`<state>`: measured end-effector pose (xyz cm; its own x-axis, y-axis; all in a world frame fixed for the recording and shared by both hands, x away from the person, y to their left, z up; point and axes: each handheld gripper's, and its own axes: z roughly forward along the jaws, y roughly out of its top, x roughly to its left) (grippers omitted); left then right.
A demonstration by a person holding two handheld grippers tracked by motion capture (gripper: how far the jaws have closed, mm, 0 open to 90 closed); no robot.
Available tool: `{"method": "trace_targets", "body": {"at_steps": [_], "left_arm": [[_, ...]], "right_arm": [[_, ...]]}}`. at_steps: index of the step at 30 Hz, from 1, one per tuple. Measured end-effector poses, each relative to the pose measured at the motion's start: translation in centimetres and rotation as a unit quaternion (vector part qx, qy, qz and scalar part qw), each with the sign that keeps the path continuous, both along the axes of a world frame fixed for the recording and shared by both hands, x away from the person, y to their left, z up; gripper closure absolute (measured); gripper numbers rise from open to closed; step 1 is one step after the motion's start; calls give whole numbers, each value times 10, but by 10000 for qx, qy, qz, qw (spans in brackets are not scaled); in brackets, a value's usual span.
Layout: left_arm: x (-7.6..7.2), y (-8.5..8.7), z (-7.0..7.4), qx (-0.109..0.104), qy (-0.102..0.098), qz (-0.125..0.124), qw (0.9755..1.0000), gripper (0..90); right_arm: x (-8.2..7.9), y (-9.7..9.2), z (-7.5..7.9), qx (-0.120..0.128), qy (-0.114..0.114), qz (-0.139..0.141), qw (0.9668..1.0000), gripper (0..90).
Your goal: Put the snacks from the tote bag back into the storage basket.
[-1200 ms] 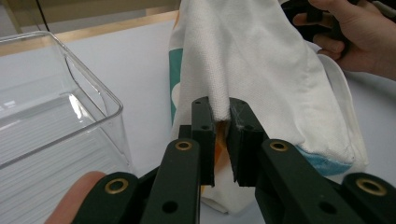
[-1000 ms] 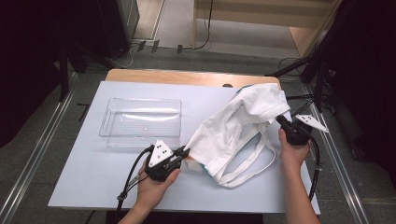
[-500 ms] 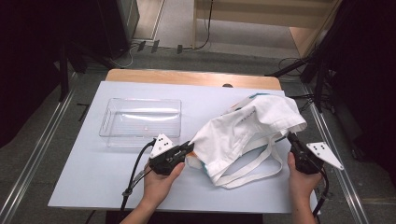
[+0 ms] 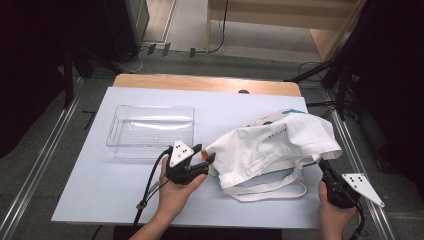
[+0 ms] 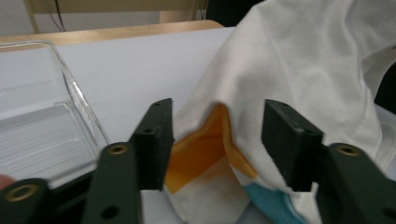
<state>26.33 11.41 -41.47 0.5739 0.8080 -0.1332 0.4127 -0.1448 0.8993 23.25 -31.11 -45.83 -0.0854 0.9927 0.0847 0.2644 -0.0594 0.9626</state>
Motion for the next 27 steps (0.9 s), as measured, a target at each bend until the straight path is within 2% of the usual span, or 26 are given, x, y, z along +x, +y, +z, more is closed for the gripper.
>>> {"method": "trace_targets", "body": {"at_steps": [3, 7, 11, 15, 17, 18, 20, 22, 23, 25, 27], "left_arm": [[-14, -1, -9, 50, 121, 89, 9999, 368], [-28, -7, -25, -133, 259, 35, 9996, 382], [-31, -26, -38, 45, 448, -301, 9985, 365], [-25, -43, -46, 177, 618, -273, 9976, 366], [-21, -50, -47, 262, 567, -174, 9979, 434], [-18, -52, -46, 324, 543, -163, 9979, 529], [-8, -54, -42, 351, 637, -178, 9972, 710], [2, -55, -37, 426, 599, -142, 9972, 757], [7, -54, -34, 397, 592, -134, 9974, 769], [15, -49, -26, 258, 575, -95, 9980, 787], [21, -42, -15, 107, 429, 2, 9990, 801]], "right_arm": [[3, 3, 0, -22, -19, 13, 10000, 900], [3, 8, 1, -76, -17, 38, 10000, 900], [3, 8, -1, -1, 0, 15, 10000, 900], [2, 10, -1, -69, -18, 14, 10000, 900], [0, 10, -1, -110, -21, -23, 9999, 900], [-2, 10, -1, -98, -27, -52, 9999, 900], [-6, 10, 1, -119, -92, -186, 9997, 900], [-10, 11, 3, -127, -144, -238, 9995, 900], [-13, 12, 4, -175, -206, -267, 9993, 900], [-19, 15, 6, -241, -275, -307, 9989, 900], [-23, 17, 8, -263, -335, -297, 9987, 900]]}}
